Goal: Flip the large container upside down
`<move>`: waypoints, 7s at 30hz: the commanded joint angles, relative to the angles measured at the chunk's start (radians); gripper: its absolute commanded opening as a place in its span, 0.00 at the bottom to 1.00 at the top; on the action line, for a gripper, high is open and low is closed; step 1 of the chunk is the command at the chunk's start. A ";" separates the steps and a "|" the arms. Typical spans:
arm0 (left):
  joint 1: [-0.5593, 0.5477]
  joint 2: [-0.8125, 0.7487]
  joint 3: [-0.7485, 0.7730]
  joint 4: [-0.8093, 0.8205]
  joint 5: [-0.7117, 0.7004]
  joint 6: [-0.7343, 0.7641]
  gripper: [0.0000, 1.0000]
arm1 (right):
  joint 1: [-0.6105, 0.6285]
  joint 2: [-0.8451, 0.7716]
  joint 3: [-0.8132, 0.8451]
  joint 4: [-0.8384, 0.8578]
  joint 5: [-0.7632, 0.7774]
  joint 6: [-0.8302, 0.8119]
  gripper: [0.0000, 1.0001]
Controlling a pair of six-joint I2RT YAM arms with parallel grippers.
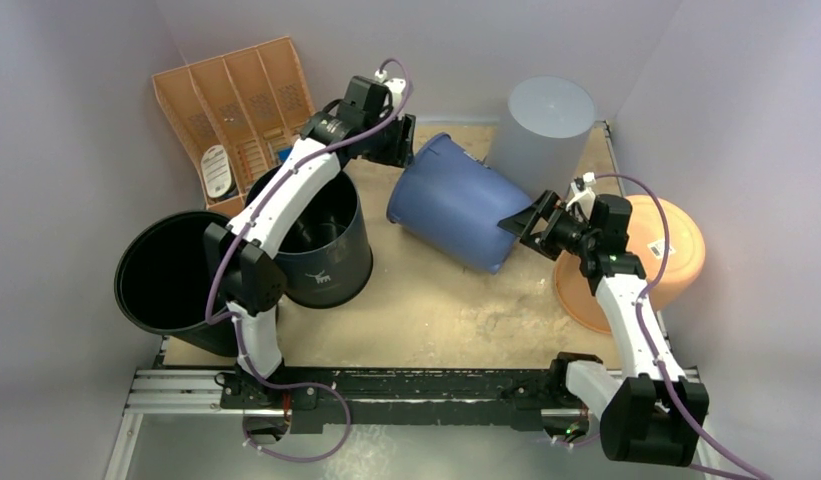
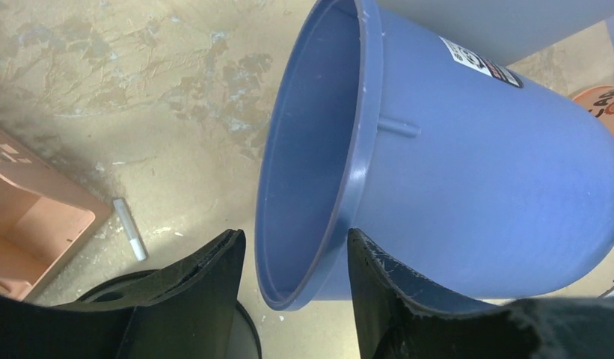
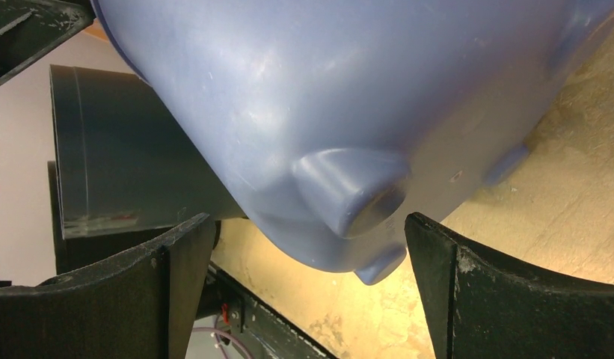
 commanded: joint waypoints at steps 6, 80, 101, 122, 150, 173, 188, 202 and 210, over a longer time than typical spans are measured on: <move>-0.016 0.028 0.000 0.036 0.065 0.041 0.44 | -0.002 0.033 0.016 0.052 -0.028 -0.019 1.00; 0.011 -0.093 -0.172 0.039 0.019 0.202 0.00 | -0.062 0.247 0.297 0.109 0.229 -0.012 1.00; 0.011 -0.073 -0.174 0.064 0.166 0.162 0.00 | -0.062 0.447 0.312 0.268 -0.074 -0.046 1.00; 0.010 -0.055 -0.192 0.079 0.173 0.141 0.00 | -0.062 0.392 0.273 0.432 -0.251 0.065 1.00; -0.098 0.097 -0.155 0.213 0.291 0.030 0.00 | -0.042 0.075 0.385 0.028 -0.189 -0.049 1.00; -0.143 0.040 -0.190 0.202 0.269 0.043 0.00 | -0.042 0.046 0.355 -0.116 -0.049 -0.149 1.00; -0.136 -0.121 -0.126 0.294 0.106 0.059 0.00 | -0.041 -0.008 0.439 -0.267 0.155 -0.219 1.00; -0.115 -0.142 -0.233 0.570 -0.069 0.063 0.11 | -0.042 -0.010 0.417 -0.357 0.232 -0.253 1.00; -0.084 -0.058 -0.162 0.493 -0.014 0.026 0.25 | -0.042 -0.030 0.394 -0.354 0.223 -0.255 1.00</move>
